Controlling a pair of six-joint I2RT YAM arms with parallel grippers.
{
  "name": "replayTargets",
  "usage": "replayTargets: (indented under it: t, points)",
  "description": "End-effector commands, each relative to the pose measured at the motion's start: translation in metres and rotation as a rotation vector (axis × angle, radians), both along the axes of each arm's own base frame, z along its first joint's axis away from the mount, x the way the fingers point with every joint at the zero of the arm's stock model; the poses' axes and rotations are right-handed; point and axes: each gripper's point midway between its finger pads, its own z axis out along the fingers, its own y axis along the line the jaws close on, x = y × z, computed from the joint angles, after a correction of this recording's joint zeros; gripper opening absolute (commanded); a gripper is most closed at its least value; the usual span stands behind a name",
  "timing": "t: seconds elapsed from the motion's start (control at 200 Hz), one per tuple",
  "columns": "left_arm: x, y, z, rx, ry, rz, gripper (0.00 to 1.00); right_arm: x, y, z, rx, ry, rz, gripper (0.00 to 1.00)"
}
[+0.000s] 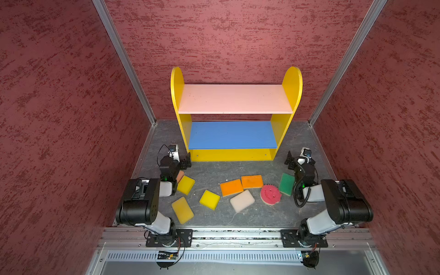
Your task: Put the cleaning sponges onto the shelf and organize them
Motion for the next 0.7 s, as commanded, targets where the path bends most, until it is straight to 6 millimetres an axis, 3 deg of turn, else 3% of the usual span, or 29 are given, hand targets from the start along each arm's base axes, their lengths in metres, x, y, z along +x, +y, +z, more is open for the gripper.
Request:
replayTargets:
  t: [0.0,0.596,0.696]
  points:
    - [0.005,0.004,0.009,-0.005,-0.027,0.014,0.99,0.0,0.0,0.007,0.008,-0.036,0.011,0.99]
    - [0.005,0.005,0.009,-0.006,-0.027,0.014,0.99,0.0,-0.001,0.005,0.013,-0.025,0.002,0.99]
    - [0.007,0.002,0.013,0.012,-0.013,0.016,0.99,-0.007,-0.004,0.015,0.015,-0.055,-0.017,0.99]
